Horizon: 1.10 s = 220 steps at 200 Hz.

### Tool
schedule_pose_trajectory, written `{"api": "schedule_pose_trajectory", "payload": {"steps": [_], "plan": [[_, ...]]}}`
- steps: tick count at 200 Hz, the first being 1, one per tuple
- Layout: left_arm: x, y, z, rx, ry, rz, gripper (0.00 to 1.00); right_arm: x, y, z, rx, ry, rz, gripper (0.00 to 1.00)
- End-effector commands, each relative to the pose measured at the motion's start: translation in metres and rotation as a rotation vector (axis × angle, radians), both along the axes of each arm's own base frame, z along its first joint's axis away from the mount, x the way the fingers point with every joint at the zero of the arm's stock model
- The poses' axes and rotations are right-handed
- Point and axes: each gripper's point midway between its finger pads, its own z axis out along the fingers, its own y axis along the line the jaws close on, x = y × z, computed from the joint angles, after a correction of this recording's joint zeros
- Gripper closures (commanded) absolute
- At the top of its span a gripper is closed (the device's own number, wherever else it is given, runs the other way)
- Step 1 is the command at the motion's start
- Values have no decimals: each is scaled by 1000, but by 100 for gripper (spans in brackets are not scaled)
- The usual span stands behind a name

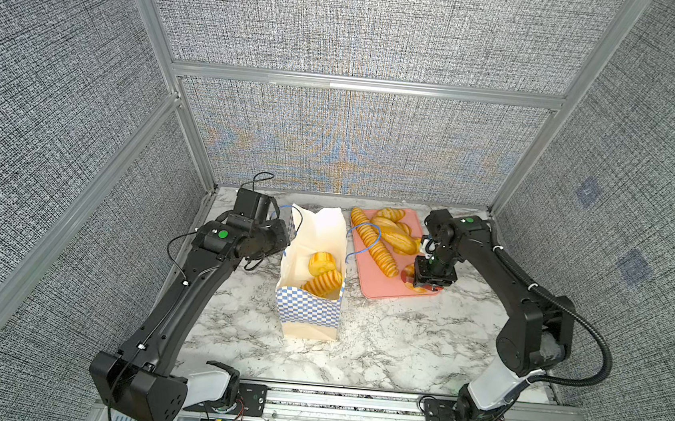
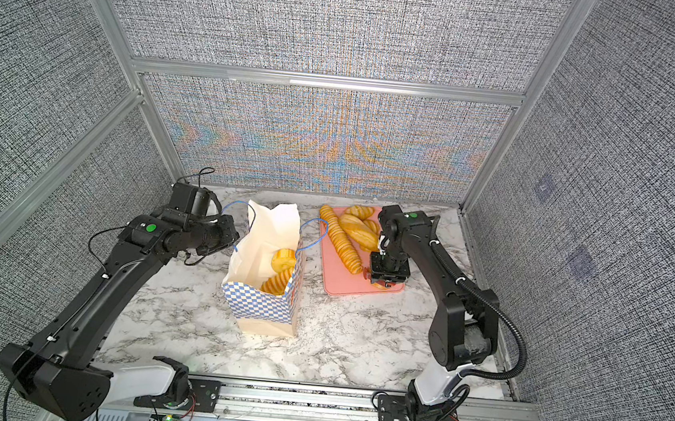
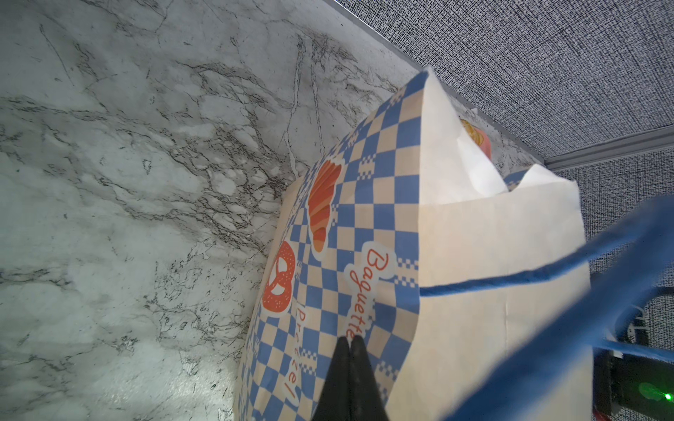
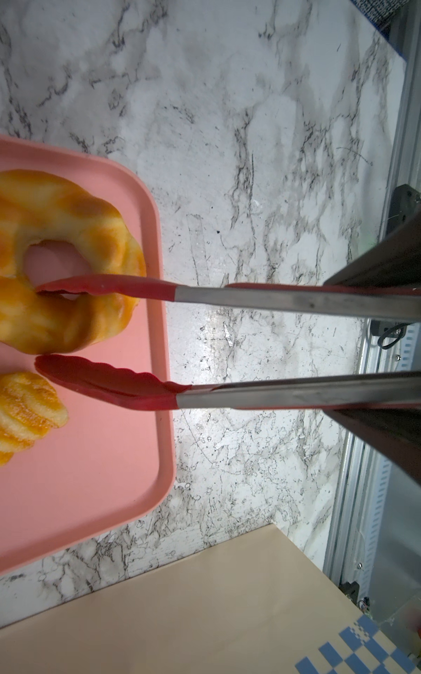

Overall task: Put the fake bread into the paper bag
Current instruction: 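Lower the tongs onto the bundt-shaped roll on the tray and squeeze shut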

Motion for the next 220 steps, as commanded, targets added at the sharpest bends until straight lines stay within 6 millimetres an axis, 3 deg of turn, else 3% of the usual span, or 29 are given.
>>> {"api": "schedule_pose_trajectory", "payload": {"steps": [1,87,165,205,220], "plan": [[2,1,2,7,-12,2,96,0,0,-1,-3,-1,8,56],[4,2,4,8,-17,2,95,-7,-5,13,-7,-36,-9,65],[4,4,7,13,-23,7,61,-11,-8,41,21,-92,-34,67],[4,5,10,13,-29,5,61,-10,-8,66,51,-139,-46,67],[4,4,11,12,-31,2,65,-9,-6,77,64,-161,-49,67]]}}
